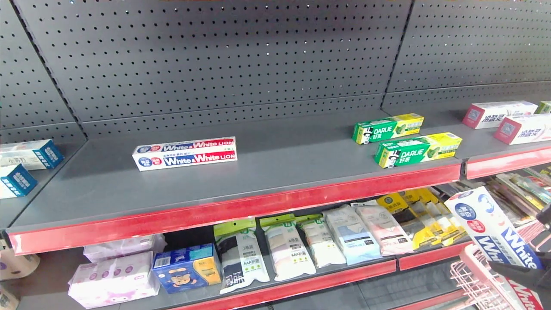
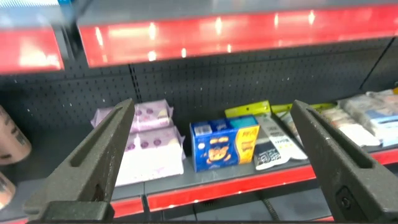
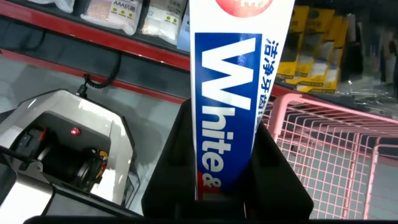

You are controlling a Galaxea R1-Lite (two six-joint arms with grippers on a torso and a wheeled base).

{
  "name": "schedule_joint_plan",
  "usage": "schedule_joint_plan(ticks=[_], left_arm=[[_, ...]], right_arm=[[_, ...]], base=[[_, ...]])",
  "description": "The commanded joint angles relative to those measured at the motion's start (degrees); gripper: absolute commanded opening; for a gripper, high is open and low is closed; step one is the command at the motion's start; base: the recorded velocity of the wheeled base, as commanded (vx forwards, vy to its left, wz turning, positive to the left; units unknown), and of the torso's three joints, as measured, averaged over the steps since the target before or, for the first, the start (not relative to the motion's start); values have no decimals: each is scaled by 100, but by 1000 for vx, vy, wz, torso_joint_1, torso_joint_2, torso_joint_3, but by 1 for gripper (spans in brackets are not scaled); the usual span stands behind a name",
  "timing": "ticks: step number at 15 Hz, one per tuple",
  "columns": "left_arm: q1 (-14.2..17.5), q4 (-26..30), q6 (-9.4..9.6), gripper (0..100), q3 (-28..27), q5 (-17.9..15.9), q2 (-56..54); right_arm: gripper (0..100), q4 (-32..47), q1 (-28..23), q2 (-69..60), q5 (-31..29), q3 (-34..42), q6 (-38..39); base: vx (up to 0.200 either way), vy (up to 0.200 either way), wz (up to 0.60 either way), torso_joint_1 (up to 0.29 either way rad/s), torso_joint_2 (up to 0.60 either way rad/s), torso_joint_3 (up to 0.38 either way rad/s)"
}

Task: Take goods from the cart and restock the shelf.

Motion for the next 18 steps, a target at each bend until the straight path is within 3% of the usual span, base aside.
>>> schedule_joint_plan(ticks=[1,7,18], left_arm=[[2,-1,-2,100,0,0,7],[2,-1,-2,100,0,0,7],[2,-1,-2,100,0,0,7]], right_arm=[[0,3,2,-32,0,2,-6],[0,39,-112,-102,-35,19,-59],[0,21,-112,-120,-35,11,-155]], base=[[0,0,0,261,-574,-315],[0,0,0,256,-565,-311],[0,0,0,177,-368,-195]])
